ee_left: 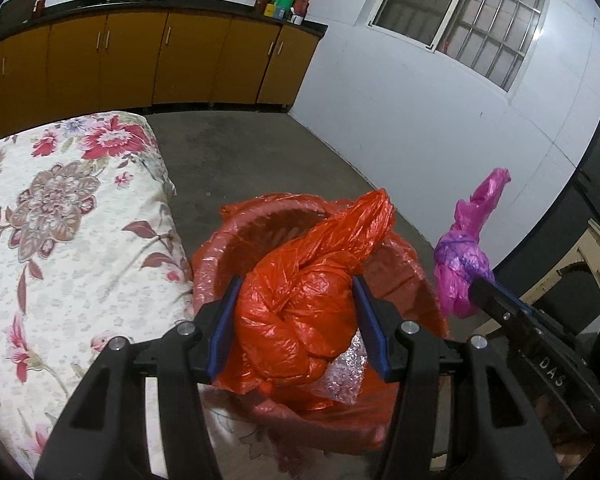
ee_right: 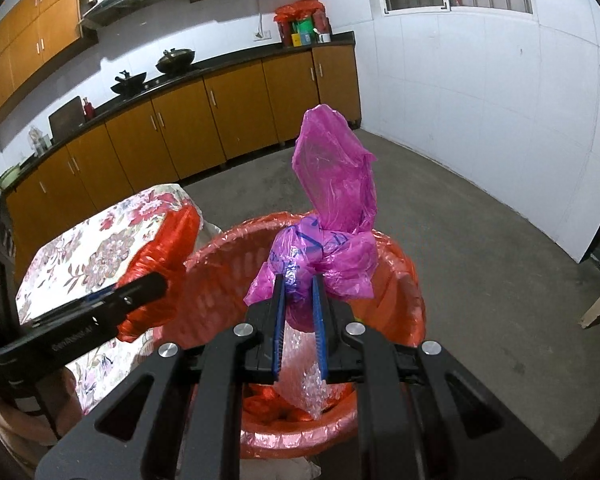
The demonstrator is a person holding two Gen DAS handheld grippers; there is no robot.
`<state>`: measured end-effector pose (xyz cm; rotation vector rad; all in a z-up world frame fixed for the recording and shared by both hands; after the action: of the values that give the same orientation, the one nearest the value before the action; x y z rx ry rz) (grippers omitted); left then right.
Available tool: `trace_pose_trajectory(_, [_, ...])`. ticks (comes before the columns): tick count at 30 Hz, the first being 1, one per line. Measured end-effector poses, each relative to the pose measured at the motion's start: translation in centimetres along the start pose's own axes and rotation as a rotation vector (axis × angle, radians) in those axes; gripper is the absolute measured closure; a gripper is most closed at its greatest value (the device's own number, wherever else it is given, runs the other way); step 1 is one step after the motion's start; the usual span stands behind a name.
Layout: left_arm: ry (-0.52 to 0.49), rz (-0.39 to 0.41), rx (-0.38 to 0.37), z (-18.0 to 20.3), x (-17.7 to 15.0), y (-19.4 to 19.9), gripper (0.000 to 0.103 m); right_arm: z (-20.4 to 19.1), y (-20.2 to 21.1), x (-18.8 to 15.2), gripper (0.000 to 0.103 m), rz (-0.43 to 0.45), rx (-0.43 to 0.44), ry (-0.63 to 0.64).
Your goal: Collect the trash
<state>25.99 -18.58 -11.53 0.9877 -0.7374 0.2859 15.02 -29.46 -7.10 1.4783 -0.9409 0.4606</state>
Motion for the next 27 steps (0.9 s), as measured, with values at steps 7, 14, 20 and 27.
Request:
trace_pose_trajectory(7, [0.016,-0.027,-0.016,0.2,0.0,-1.3,0.042,0.6,-0.1,0.2,0.085,0.003,0.030,-0.014])
trace_pose_trajectory(14, [0.033,-0.035,0.011,-0.8,-0.3,-0.8,0.040,1.2,1.0,-0.1,0.059,0.009,0.038,-0.033])
trace_pose_trajectory(20, [0.002,0.070,0.127,-2.4,-1.4,4.4,0.030,1.8,4.0,-1.2,0.013,0.023,-0.004,-0.055])
trace_pose_trajectory(27, [-0.066,0.223,0.309,-2.8,-3.4,11.7,0.010,0.9,7.1,-3.3,0.007,0.006,-0.144,-0.002])
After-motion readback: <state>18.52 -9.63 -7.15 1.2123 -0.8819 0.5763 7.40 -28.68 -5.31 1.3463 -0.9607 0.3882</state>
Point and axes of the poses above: each gripper's, at about its wrist camera, not at the fingertips, and y roughly against the way its jaws point, z to its right, x to its top, the point moved 1 cm from there along -y, roughly the way its jaws point, and after that the axes turned 1 degree about -z, right-handed, at the moved point
